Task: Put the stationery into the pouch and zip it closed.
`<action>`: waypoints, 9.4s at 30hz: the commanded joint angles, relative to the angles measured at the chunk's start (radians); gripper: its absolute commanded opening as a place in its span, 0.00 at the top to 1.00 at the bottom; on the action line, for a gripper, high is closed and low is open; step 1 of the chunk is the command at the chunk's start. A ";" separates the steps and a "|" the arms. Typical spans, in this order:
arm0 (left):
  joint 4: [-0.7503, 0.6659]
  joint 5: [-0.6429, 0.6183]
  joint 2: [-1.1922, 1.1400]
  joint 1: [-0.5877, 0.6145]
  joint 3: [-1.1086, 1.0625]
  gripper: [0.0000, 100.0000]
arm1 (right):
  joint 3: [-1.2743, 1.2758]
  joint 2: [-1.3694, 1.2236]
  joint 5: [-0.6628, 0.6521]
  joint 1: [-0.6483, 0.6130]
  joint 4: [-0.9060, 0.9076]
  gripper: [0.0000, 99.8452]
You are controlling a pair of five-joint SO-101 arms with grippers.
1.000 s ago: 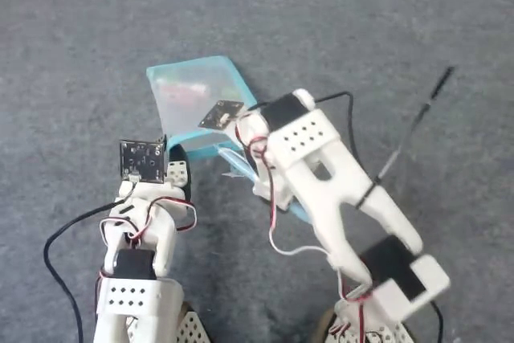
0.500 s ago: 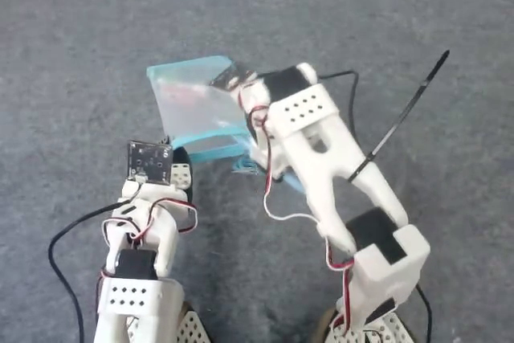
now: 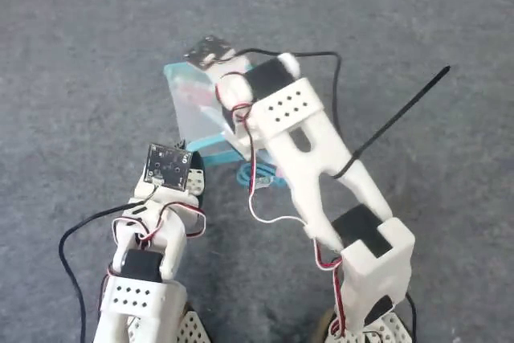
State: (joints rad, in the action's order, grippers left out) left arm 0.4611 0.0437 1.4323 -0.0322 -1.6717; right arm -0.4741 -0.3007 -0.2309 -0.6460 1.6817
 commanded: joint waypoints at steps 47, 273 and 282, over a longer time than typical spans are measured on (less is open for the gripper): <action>-0.051 -0.170 0.000 0.408 0.116 0.99 | 0.273 -0.145 -0.480 0.133 -0.579 0.72; 0.107 0.130 0.002 0.012 0.062 0.99 | 0.284 0.193 0.081 -0.165 -0.274 0.91; 0.107 0.129 0.002 0.021 0.064 0.99 | 0.235 0.282 0.012 -0.082 -0.193 0.80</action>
State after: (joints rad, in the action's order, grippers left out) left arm 0.6038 0.1680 1.4323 -0.0046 -1.6195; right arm -0.1749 -0.1442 -0.1834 -0.7764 1.4668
